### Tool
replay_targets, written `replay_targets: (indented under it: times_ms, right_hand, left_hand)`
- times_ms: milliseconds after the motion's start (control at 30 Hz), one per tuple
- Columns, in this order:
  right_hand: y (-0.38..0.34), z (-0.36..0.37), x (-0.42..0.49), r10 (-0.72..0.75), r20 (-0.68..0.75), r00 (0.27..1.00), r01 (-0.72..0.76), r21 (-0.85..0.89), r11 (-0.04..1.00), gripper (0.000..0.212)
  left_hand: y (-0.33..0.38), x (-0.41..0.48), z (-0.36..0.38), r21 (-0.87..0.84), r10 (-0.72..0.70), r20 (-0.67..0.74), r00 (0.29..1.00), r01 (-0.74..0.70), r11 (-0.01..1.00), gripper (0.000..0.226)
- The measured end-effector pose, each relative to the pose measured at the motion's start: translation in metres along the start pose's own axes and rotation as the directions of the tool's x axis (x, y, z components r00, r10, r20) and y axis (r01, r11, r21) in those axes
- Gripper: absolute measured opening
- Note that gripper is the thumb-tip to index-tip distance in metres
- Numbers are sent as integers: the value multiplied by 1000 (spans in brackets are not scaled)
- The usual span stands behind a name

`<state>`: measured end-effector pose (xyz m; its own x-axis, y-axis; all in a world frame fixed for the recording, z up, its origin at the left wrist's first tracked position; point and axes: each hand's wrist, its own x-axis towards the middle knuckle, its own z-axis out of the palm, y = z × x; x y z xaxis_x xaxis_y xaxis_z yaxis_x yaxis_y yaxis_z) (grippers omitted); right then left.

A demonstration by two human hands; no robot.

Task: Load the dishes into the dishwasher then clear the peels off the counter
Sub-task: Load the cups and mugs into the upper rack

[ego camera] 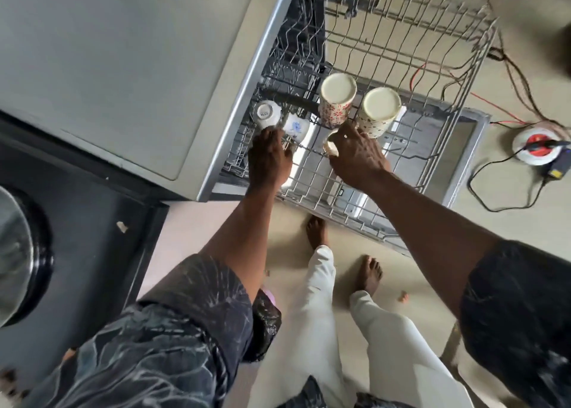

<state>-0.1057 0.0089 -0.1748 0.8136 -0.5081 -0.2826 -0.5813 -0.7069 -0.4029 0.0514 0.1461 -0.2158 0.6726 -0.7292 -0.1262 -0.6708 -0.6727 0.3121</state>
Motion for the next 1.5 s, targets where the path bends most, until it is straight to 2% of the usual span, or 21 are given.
replay_targets:
  times_ms: [100,300,433,533,700,800,867,933,1000,1100,1267,1500]
  right_hand:
    - [5,-1,-12,-17,18,1000,17,15,1000,37]
    - [16,22,-6,-41,-10,999,42,85,995,39]
    - [13,28,13,-28,-82,996,34,78,996,29]
    - [4,23,33,-39,-122,992,54,122,991,35]
    - [-10,21,63,-105,-133,986,126,166,978,57]
    - [-13,31,83,-147,-109,983,163,150,975,61]
    - [-11,40,95,-182,-56,982,188,128,974,68]
    - [-10,47,102,-208,-7,978,207,115,971,71]
    - [-12,53,105,-199,25,980,197,72,978,65]
    - [-15,55,105,-232,-25,972,233,15,972,53]
    - [-21,44,97,-248,-39,968,242,-110,964,60]
    - [-17,44,99,-183,55,982,188,-133,973,70]
  left_hand:
    - [9,17,8,-72,14,118,993,-5,997,57]
    - [21,52,47,-75,-189,96,977,197,978,59]
    - [19,51,58,-115,-197,38,980,200,973,66]
    - [15,43,59,-180,-145,-39,989,136,974,65]
    - [5,31,60,-162,35,-172,984,-64,985,48]
    - [8,26,58,-146,128,-197,972,-159,976,57]
    - [15,26,53,-193,159,-181,971,-193,962,52]
    - [20,26,47,-284,107,-142,984,-144,948,46]
    - [23,24,40,-410,6,-81,997,-39,911,45]
    - [17,27,32,-542,-181,-19,983,142,829,38]
    - [3,38,28,-535,-388,-118,914,271,800,18]
    - [-7,38,26,-527,-475,-59,878,377,761,25]
